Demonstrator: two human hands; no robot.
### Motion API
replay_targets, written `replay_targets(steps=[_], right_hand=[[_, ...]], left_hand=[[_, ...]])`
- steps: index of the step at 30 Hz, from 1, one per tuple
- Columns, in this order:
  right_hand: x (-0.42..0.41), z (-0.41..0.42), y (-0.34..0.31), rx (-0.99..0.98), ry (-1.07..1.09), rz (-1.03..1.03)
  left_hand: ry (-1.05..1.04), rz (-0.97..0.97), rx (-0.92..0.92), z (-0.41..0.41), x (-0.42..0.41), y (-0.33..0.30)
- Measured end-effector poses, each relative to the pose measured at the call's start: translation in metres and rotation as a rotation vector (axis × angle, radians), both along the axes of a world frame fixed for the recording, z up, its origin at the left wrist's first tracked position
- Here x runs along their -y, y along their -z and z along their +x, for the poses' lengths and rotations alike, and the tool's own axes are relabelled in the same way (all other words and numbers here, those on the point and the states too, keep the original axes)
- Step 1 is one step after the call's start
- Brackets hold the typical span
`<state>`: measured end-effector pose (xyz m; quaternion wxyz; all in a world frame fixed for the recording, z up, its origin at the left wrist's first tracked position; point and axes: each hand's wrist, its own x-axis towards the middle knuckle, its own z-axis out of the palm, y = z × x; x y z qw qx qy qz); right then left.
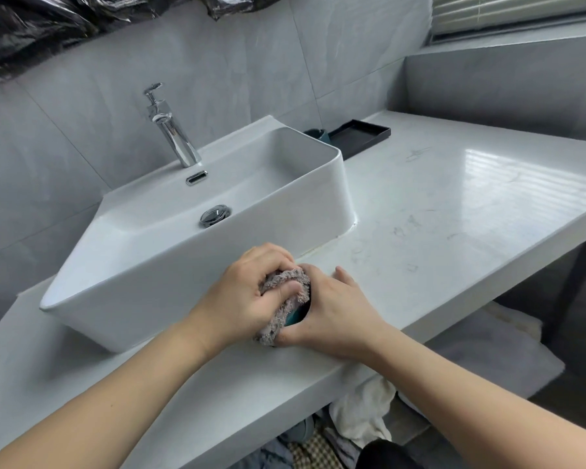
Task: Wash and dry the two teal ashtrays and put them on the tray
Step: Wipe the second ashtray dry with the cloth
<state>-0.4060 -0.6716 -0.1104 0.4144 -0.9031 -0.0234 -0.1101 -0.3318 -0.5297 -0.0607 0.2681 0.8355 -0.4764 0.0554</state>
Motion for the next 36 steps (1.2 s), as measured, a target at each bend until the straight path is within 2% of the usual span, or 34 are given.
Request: replay_targets(steps=[9, 13, 19, 25, 29, 36], right_hand=[[0.001, 0.000, -0.002, 0.023, 0.016, -0.042], [0.001, 0.000, 0.001, 0.016, 0.016, -0.056], [0.001, 0.000, 0.000, 0.011, 0.021, -0.070], [-0.001, 0.002, 0.004, 0.010, 0.029, -0.081], [0.000, 0.002, 0.002, 0.004, 0.016, -0.085], [0.000, -0.001, -0.001, -0.023, 0.033, -0.073]], left_hand=[[-0.201, 0.121, 0.123, 0.011, 0.028, -0.008], [-0.377, 0.247, 0.192, 0.022, 0.038, -0.010], [-0.447, 0.291, 0.190, 0.028, 0.024, -0.014], [-0.605, 0.337, 0.144, 0.029, 0.004, -0.017], [-0.631, 0.379, 0.044, 0.028, -0.020, -0.020], [-0.639, 0.713, 0.047, 0.009, -0.069, -0.015]])
